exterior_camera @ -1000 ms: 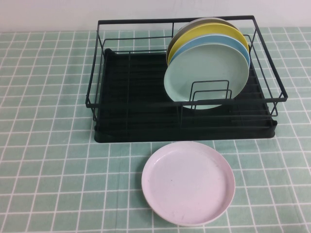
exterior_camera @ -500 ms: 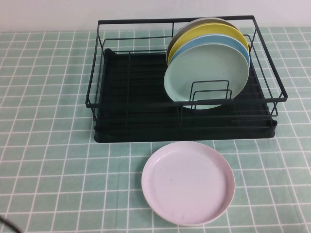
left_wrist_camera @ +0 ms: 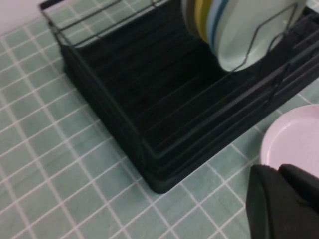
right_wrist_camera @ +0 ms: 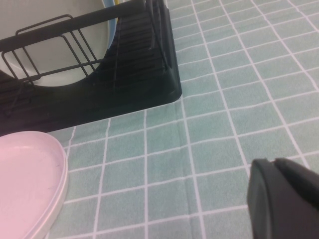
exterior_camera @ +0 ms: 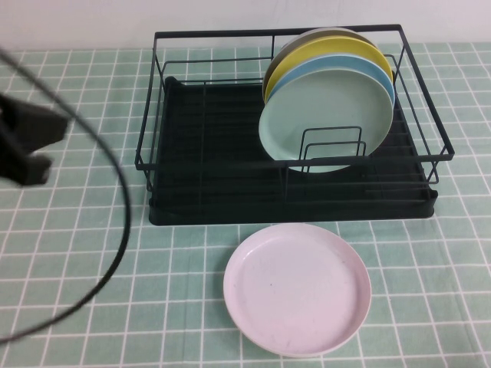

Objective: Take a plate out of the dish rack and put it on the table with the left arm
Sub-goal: Grasp the plate from the shelf

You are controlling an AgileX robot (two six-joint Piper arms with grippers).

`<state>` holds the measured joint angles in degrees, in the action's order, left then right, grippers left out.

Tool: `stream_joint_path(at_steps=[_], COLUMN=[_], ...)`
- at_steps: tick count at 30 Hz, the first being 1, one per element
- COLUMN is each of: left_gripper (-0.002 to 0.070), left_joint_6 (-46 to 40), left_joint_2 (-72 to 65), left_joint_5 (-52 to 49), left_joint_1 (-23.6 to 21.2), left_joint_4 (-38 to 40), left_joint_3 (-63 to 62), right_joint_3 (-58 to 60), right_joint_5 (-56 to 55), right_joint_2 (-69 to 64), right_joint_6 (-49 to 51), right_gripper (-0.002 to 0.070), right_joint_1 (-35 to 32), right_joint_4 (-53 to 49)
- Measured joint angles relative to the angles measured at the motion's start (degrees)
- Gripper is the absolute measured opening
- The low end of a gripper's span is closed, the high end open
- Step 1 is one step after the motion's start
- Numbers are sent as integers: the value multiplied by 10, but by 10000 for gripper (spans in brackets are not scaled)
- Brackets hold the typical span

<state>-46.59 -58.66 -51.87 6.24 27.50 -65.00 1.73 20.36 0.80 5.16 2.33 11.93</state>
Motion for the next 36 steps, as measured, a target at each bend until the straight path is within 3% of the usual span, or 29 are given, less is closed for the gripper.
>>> stream_joint_path(at_steps=[4, 13, 20, 22, 26, 29, 36], left_gripper=[-3, -3, 10, 56, 253, 361, 407], left_joint_6=[-69, -99, -117, -131, -142, -142, -142], left_joint_2=[-121, -327, -427, -448, -483, -498, -530], left_joint_5=[-52, -75, -81, -81, -40, 15, 114], left_joint_1=[16, 145, 173, 192, 226, 239, 248], left_joint_4=[42, -20, -53, -81, -119, -119, -77], left_joint_3=[-82, -276, -395, -413, -417, -417, -419], right_joint_3=[0, 0, 0, 0, 0, 0, 0], right_joint_5=[0, 0, 0, 0, 0, 0, 0], right_joint_2=[0, 0, 0, 0, 0, 0, 0], right_joint_6=[0, 0, 0, 0, 0, 0, 0], right_gripper=[-20, -20, -20, -20, -20, -20, -20], right_joint_1=[0, 0, 0, 0, 0, 0, 0], right_joint_4=[0, 0, 0, 0, 0, 0, 0])
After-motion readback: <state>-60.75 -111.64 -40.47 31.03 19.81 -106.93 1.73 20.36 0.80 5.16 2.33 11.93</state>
